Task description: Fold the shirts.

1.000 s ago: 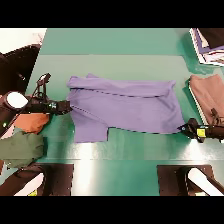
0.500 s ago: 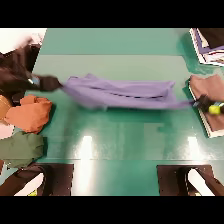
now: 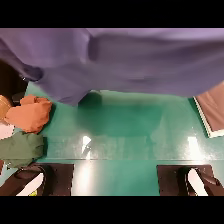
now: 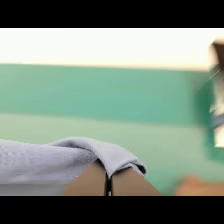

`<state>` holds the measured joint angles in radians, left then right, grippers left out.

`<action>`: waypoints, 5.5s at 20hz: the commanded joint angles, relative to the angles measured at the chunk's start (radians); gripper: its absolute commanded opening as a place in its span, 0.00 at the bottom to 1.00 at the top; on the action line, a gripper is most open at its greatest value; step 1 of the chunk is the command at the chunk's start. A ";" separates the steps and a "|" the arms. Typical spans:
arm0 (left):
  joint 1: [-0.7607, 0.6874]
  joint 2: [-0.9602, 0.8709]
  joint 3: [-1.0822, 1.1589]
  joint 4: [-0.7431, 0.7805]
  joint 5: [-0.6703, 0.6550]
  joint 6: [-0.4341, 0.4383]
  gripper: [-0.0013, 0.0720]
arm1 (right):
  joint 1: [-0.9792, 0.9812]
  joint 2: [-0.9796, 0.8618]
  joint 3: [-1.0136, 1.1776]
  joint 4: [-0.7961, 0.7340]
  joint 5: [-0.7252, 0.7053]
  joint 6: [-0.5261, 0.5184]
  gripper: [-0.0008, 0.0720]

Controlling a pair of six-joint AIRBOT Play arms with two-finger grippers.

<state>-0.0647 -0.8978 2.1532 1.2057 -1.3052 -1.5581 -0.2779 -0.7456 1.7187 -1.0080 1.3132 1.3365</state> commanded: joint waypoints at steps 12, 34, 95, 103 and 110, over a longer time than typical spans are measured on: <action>0.001 -0.171 -0.343 0.127 0.035 -0.008 0.05 | 0.059 -0.338 0.052 -0.178 0.269 0.095 0.03; 0.001 -0.767 -0.471 0.172 0.015 0.070 0.05 | 0.210 -0.906 -0.059 -0.251 0.123 0.077 0.03; 0.001 0.125 -1.565 -0.108 0.028 0.003 0.05 | 0.103 -0.305 -1.119 -0.207 0.071 0.076 0.03; 0.001 0.449 -1.533 -0.024 -0.327 -0.158 0.05 | 0.148 0.030 -1.028 -0.355 0.351 0.077 0.03; 0.001 0.217 -1.431 -0.016 0.013 -0.024 0.05 | 0.179 -0.137 -0.840 -0.346 0.239 0.065 0.03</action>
<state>-0.0650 -0.5797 0.6884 1.1816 -1.4475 -1.6497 -0.1215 -0.7967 0.8043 -1.3479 1.6032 1.4120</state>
